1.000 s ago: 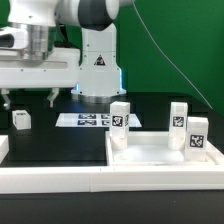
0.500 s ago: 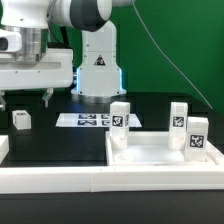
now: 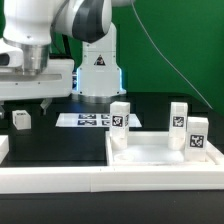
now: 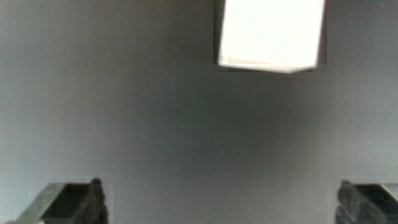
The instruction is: Assemble square table
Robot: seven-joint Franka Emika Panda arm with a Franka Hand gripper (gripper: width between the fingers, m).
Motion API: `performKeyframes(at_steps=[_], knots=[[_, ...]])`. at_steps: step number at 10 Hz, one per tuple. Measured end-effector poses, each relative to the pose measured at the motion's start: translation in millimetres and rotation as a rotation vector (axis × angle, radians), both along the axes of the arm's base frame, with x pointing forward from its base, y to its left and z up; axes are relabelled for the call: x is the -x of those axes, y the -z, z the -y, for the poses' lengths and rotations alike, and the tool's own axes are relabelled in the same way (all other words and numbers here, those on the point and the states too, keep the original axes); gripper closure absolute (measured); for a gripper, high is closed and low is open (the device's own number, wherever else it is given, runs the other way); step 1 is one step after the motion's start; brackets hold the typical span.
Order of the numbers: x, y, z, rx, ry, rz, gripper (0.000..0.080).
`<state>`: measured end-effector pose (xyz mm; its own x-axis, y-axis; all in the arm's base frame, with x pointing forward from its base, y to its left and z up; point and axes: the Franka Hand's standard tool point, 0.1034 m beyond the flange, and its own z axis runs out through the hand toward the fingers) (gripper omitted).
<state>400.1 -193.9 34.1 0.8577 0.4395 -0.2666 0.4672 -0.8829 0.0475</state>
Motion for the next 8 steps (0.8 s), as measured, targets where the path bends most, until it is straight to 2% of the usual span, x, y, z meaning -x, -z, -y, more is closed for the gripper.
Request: performKeyframes(at_steps=[2, 4, 6, 8], knots=[[-0.9, 4.4, -11.3, 0.029, 0.029, -0.124, 0.0151], [1.2, 8.7, -14.8, 0.06, 0.036, -0.226, 0.0151], [5.3, 16.9, -4.3, 0.106, 0.022, -0.301, 0.0151], [19.1, 17.9, -1.3, 0.175, 0.029, -0.387, 0.0151]])
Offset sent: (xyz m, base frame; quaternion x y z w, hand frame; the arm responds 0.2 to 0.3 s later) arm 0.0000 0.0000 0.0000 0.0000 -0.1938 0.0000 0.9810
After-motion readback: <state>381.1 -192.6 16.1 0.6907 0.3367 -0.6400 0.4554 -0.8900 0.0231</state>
